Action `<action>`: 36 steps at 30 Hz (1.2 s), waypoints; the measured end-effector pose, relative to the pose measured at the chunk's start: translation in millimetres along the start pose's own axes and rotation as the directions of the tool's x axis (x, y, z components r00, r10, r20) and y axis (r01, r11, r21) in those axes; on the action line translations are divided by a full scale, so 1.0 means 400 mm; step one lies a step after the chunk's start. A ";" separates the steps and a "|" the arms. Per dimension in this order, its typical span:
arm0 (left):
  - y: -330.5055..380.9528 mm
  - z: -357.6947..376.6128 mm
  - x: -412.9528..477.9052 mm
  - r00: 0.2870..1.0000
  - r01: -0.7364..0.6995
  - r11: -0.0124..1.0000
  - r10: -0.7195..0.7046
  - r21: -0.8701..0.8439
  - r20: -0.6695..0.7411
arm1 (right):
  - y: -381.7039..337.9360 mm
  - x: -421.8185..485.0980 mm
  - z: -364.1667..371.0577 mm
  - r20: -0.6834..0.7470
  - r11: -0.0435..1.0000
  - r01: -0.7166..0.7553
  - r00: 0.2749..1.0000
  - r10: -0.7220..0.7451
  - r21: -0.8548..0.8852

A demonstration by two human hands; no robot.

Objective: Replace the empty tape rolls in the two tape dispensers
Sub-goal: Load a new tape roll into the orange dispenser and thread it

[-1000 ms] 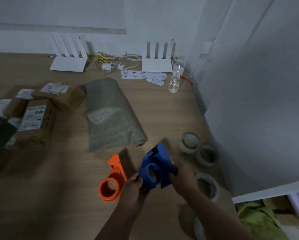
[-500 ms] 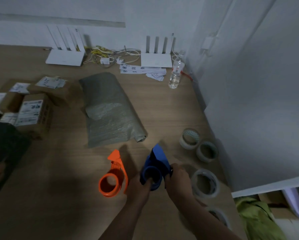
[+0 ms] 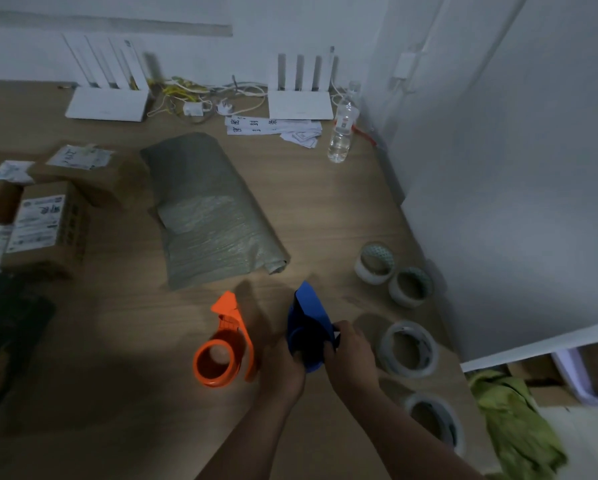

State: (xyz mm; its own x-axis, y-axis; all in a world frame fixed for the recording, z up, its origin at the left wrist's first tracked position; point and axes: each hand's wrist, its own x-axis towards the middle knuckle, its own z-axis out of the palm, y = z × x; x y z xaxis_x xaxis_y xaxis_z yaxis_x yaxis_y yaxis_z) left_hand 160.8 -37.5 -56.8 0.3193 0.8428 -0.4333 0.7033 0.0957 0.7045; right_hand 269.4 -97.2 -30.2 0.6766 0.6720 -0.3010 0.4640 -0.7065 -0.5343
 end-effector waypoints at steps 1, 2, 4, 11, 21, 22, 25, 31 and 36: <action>-0.015 0.007 0.008 1.000 0.009 1.000 -0.009 -0.014 0.014 | 0.002 -0.003 0.000 0.001 1.000 0.001 1.000 -0.001 0.002; -0.025 0.010 0.012 1.000 0.016 1.000 -0.015 -0.020 0.019 | 0.002 -0.007 -0.002 0.002 1.000 0.006 1.000 -0.006 0.002; -0.023 0.000 0.003 1.000 0.030 0.999 -0.030 -0.018 -0.004 | 0.005 -0.018 -0.007 -0.019 1.000 0.030 0.999 -0.030 -0.008; 0.076 -0.073 -0.103 1.000 -0.007 0.999 0.008 -0.053 0.009 | 0.023 -0.076 -0.046 -0.131 0.997 0.040 0.991 -0.031 0.072; 0.134 -0.076 -0.135 0.961 -0.080 0.955 0.150 -0.285 0.231 | 0.068 -0.151 -0.133 -0.254 0.986 -0.054 0.963 0.093 0.155; 0.141 -0.075 -0.142 0.954 -0.088 0.956 0.161 -0.280 0.253 | 0.074 -0.156 -0.145 -0.264 0.983 -0.069 0.958 0.113 0.170; 0.159 -0.063 -0.166 0.934 -0.095 0.953 0.185 -0.287 0.304 | 0.098 -0.172 -0.172 -0.301 0.975 -0.085 0.942 0.146 0.205; 0.205 -0.012 -0.194 0.930 -0.098 0.955 0.188 -0.278 0.316 | 0.148 -0.191 -0.246 -0.364 0.983 -0.043 0.925 0.106 0.178; 0.244 0.050 -0.213 0.956 -0.044 0.952 0.128 -0.303 0.265 | 0.210 -0.158 -0.295 -0.272 1.000 -0.014 0.962 0.018 0.016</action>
State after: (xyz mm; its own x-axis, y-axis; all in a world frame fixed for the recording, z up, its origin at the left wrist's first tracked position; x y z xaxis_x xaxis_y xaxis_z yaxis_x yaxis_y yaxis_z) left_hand 215.1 -110.5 37.7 0.5638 0.6773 -0.4726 0.4632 0.2145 0.8599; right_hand 333.2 -225.4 37.2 0.8148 0.5736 -0.0839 0.4454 -0.7121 -0.5428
